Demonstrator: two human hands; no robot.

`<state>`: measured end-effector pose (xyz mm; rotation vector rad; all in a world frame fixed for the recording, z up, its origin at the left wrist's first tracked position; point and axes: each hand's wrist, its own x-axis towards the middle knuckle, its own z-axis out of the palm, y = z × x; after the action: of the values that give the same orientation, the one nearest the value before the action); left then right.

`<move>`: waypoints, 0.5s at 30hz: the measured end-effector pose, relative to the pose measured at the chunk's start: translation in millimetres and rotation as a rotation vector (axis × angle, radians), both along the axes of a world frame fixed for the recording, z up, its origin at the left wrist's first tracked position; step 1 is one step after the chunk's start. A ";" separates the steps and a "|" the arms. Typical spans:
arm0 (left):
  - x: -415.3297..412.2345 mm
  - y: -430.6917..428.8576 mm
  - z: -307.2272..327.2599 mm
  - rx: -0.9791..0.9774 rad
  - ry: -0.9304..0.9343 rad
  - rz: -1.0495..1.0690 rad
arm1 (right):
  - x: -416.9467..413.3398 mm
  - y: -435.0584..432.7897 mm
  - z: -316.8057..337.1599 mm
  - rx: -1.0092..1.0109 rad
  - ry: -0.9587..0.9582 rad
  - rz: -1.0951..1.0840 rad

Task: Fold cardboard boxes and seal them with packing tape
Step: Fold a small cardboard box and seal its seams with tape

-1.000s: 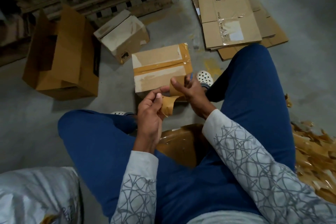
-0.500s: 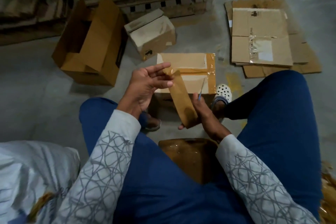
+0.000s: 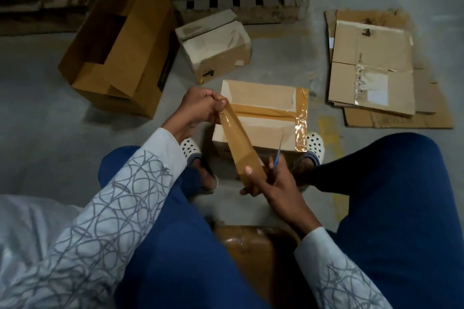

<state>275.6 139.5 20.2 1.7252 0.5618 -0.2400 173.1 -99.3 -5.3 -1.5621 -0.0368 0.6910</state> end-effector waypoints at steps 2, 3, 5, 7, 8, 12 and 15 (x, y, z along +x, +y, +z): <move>26.1 15.6 -10.8 0.016 0.037 0.019 | 13.8 17.7 -13.9 -0.004 -0.044 -0.040; 40.2 23.9 -18.4 0.041 0.045 0.034 | 21.3 27.8 -20.5 0.004 -0.061 -0.075; 70.1 40.6 -35.1 0.117 0.053 0.029 | 39.2 51.3 -33.5 0.002 -0.093 -0.146; 99.3 57.2 -53.6 0.090 0.089 -0.018 | 58.3 76.9 -48.4 0.019 -0.095 -0.207; 113.4 65.3 -63.4 0.033 0.110 -0.056 | 68.0 89.6 -55.7 0.036 -0.082 -0.237; 165.7 86.7 -106.6 0.015 0.085 -0.163 | 104.7 130.5 -86.8 0.101 0.003 -0.357; 197.9 94.0 -136.2 0.161 0.006 -0.160 | 130.1 152.1 -101.1 0.034 -0.036 -0.406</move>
<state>473.5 233.5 -116.0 1.9288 0.4574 -0.3202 303.2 52.7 -106.5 -1.4889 0.2350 0.3400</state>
